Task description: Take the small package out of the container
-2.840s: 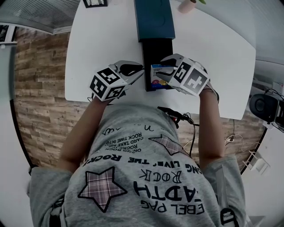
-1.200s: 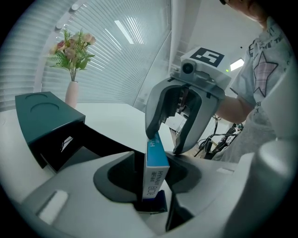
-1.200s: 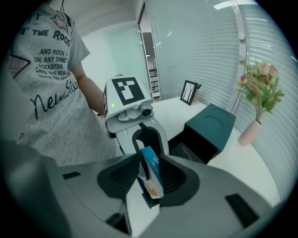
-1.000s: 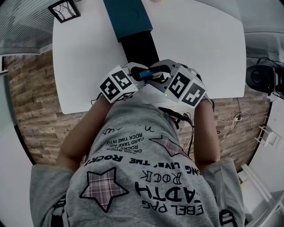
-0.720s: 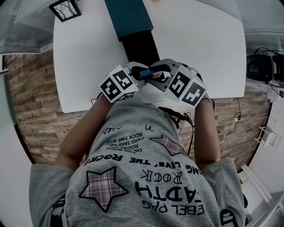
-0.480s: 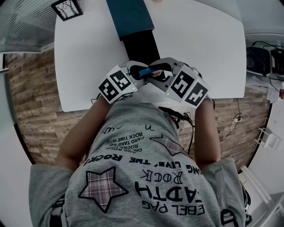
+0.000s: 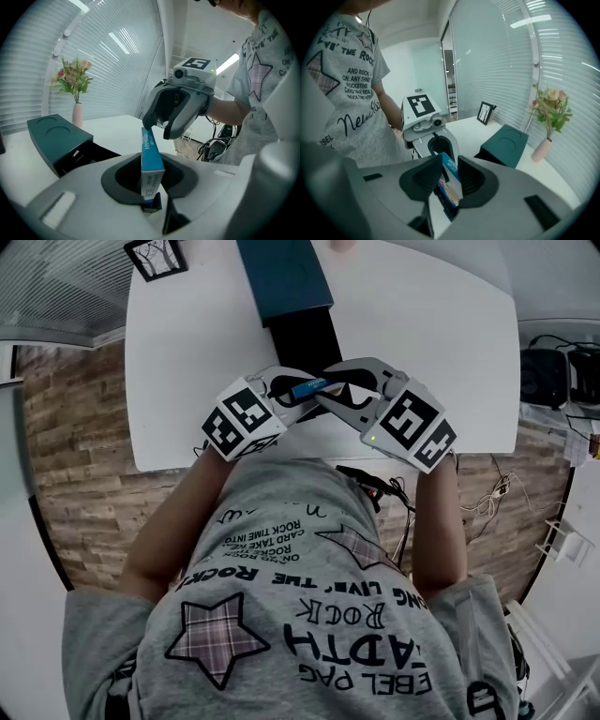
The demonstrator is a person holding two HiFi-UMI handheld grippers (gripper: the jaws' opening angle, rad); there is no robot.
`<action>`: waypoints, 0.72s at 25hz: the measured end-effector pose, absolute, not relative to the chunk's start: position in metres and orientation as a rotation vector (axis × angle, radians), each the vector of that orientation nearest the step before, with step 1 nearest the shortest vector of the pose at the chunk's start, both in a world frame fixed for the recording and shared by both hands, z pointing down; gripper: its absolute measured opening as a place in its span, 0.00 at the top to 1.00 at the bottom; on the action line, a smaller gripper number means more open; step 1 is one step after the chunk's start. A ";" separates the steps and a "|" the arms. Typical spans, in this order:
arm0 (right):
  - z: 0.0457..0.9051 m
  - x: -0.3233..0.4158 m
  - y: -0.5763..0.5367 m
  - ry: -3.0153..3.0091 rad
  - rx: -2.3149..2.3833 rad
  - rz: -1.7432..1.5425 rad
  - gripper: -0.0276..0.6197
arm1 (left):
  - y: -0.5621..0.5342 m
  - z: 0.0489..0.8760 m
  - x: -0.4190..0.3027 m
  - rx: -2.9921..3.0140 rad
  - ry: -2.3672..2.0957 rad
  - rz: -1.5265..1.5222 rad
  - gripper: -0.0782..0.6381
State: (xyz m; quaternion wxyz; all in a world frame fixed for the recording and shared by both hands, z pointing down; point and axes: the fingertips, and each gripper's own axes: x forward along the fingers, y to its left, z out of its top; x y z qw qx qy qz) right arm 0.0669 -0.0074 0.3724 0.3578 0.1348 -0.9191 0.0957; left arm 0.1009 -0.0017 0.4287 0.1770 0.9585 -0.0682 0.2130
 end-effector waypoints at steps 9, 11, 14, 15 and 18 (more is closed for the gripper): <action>0.341 0.073 -0.020 -2.449 0.487 0.215 0.85 | -0.016 0.402 0.078 2.725 -0.309 0.526 0.77; 0.336 0.074 -0.024 -2.458 0.515 0.205 0.86 | -0.020 0.398 0.072 2.729 -0.336 0.520 0.77; 0.328 0.075 -0.029 -2.473 0.563 0.192 0.87 | -0.027 0.389 0.060 2.736 -0.387 0.509 0.77; 0.325 0.076 -0.031 -2.479 0.582 0.189 0.87 | -0.030 0.385 0.055 2.738 -0.406 0.503 0.77; 0.319 0.081 -0.038 -2.493 0.655 0.193 0.88 | -0.041 0.374 0.039 2.749 -0.475 0.480 0.77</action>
